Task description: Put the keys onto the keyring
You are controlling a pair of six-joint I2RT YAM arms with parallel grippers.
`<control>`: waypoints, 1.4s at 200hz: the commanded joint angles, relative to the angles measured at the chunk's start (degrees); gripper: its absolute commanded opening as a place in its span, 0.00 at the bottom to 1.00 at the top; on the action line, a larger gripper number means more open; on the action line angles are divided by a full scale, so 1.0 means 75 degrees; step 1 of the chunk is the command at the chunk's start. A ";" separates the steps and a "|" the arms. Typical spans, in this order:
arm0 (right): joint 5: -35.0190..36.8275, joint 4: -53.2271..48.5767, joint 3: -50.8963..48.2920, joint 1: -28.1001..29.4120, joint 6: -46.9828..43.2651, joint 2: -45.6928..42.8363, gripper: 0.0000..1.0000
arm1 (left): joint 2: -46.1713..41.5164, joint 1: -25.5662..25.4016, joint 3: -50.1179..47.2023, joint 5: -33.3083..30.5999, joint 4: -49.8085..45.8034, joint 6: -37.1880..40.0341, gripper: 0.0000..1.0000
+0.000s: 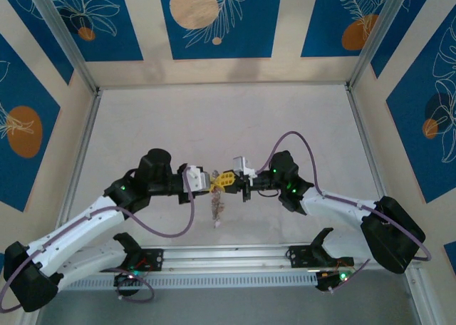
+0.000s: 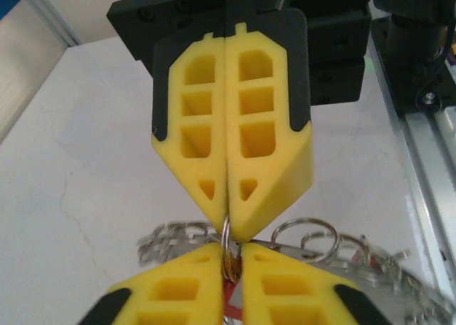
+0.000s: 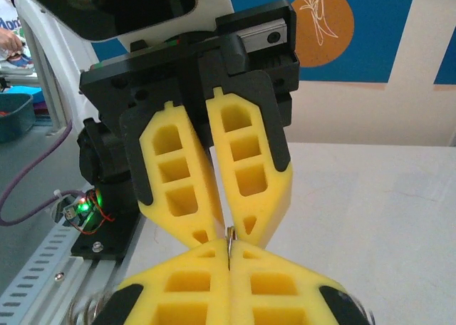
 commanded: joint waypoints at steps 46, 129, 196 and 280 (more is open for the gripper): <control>0.1001 -0.1664 0.0315 0.0336 -0.1295 -0.0264 0.09 | 0.0235 0.0139 0.0913 -0.0535 -0.1230 0.0288 0.00; 0.2638 -0.2460 0.1051 0.1104 -0.1604 0.0344 0.09 | 0.0748 -0.0420 0.2119 -0.1574 -0.2978 0.1144 0.00; 0.2725 -0.2536 0.1263 0.1214 -0.1460 0.0652 0.15 | 0.0592 -0.0434 0.2074 -0.1621 -0.2681 0.0963 0.00; 0.1404 -0.0253 0.0370 0.0603 -0.0280 0.0350 0.00 | 0.0046 -0.0273 0.1461 -0.1390 -0.2201 0.1054 0.12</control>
